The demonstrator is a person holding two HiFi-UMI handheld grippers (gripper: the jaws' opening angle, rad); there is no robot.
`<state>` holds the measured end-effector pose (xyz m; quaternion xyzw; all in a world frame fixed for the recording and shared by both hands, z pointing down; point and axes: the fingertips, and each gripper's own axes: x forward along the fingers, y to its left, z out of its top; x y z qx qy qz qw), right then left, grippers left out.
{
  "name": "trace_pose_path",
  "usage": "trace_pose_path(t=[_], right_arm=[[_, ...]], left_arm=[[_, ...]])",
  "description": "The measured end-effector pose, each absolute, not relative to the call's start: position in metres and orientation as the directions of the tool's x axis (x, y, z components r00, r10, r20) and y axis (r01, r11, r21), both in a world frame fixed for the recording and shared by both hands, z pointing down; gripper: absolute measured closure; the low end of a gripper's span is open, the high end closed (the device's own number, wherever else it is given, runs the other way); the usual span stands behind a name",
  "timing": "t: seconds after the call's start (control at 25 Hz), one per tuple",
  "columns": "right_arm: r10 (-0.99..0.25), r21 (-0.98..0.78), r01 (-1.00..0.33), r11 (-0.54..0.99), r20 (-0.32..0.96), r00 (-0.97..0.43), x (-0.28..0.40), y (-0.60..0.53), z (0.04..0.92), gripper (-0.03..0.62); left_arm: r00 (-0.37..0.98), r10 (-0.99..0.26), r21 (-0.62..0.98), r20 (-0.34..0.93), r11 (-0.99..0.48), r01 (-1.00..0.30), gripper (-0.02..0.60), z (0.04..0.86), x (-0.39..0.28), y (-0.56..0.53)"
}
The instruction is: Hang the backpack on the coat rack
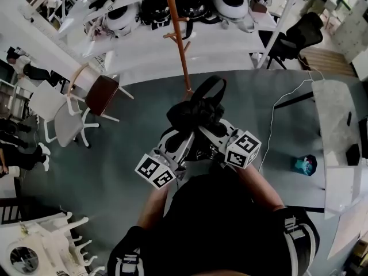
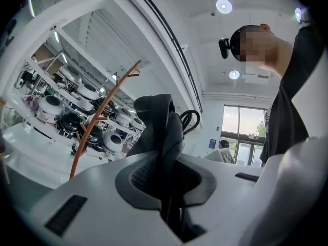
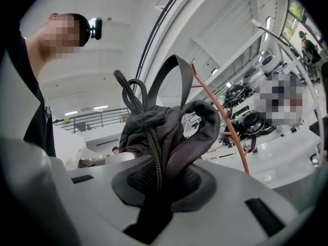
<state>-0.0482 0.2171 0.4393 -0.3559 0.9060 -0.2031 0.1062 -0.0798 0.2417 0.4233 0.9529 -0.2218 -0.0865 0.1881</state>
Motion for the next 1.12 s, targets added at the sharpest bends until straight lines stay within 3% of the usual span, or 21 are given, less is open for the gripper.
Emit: trace_pose_path(t=[1.12], right_arm=[[-0.544, -0.434, -0.482, 0.761, -0.021, -0.839, 0.058, 0.148, 0.438, 0.507]], left_arm=[[0.792, -0.608, 0.403, -0.058, -0.74, -0.538, 0.531, 0.424, 0.032, 0.178]])
